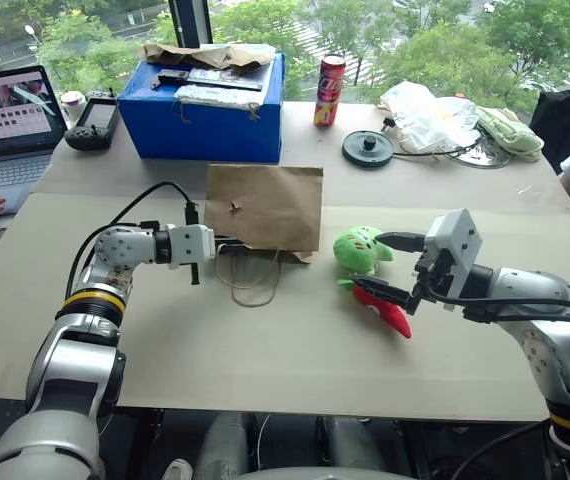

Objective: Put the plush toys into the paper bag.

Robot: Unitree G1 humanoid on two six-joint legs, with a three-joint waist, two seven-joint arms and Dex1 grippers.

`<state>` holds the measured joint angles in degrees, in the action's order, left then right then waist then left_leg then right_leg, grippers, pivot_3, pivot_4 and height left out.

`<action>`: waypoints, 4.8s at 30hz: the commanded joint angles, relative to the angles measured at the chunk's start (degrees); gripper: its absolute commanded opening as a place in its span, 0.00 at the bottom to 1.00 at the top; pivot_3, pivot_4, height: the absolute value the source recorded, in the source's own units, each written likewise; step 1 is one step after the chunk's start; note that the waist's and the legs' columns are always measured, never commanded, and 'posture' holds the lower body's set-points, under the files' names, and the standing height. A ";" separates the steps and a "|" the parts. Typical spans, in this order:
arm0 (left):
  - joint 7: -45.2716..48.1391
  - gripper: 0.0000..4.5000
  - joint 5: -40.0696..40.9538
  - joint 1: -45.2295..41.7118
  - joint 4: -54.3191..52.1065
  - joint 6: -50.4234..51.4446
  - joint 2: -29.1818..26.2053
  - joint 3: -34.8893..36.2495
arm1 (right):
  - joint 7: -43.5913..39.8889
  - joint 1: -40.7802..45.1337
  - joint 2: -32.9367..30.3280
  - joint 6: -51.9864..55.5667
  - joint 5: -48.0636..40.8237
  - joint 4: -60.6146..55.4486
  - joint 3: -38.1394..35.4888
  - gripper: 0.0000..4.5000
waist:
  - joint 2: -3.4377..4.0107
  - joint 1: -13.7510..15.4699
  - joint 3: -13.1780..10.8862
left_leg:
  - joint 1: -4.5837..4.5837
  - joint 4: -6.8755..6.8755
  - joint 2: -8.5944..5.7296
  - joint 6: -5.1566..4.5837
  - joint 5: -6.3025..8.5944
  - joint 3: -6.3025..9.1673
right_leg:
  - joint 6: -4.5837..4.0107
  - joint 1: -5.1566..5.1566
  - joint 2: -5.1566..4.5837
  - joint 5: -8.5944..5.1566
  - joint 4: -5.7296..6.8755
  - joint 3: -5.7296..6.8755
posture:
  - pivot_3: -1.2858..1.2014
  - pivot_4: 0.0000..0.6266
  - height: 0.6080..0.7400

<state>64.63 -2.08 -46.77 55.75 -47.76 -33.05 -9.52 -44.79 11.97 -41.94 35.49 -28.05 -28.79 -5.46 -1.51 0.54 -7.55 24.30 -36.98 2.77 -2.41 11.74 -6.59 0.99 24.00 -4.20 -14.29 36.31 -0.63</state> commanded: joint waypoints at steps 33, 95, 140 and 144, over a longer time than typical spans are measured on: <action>5.91 0.00 23.39 15.15 -45.76 47.01 -8.46 10.54 | 12.42 5.29 12.58 10.99 -1.87 -7.80 11.42 0.61 | 0.01 -0.74 0.00 | -0.15 -0.13 0.07 0.07 -0.05 0.06 | -0.02 0.02 0.12 -0.02 0.42 -0.12 | 0.52 0.24 0.99; -5.75 0.00 26.81 12.30 -52.70 64.94 -2.26 13.30 | 22.89 14.50 29.49 28.60 14.57 -4.22 7.77 0.48 | 0.02 -1.31 0.02 | -0.11 0.00 0.06 0.14 -0.09 0.07 | -0.04 0.09 0.11 -0.01 0.45 -0.13 | 0.52 0.24 0.99; -6.68 0.00 27.51 10.24 -52.98 66.74 -1.77 14.45 | 33.86 14.79 28.45 24.90 18.09 11.26 3.89 0.08 | 0.02 -1.51 0.02 | -0.11 0.05 0.05 0.14 -0.09 0.05 | -0.05 0.12 0.12 -0.02 0.40 -0.19 | 0.52 0.24 0.99; -6.62 0.00 27.45 10.22 -52.72 66.63 -1.75 14.43 | 34.37 15.01 27.82 24.63 18.01 10.56 2.18 0.01 | 0.02 -1.45 0.02 | -0.11 0.05 0.05 0.14 -0.09 0.05 | -0.05 0.12 0.12 -0.02 0.39 -0.19 | 0.52 0.24 0.99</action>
<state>58.08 24.84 -35.79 3.58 19.61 -34.27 3.45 -10.91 25.89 -13.55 61.61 -9.87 -16.22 -1.27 -1.49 -0.91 -7.54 24.19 -36.93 2.82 -2.27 11.65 -6.54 0.94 24.12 -4.08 -14.32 36.70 -0.81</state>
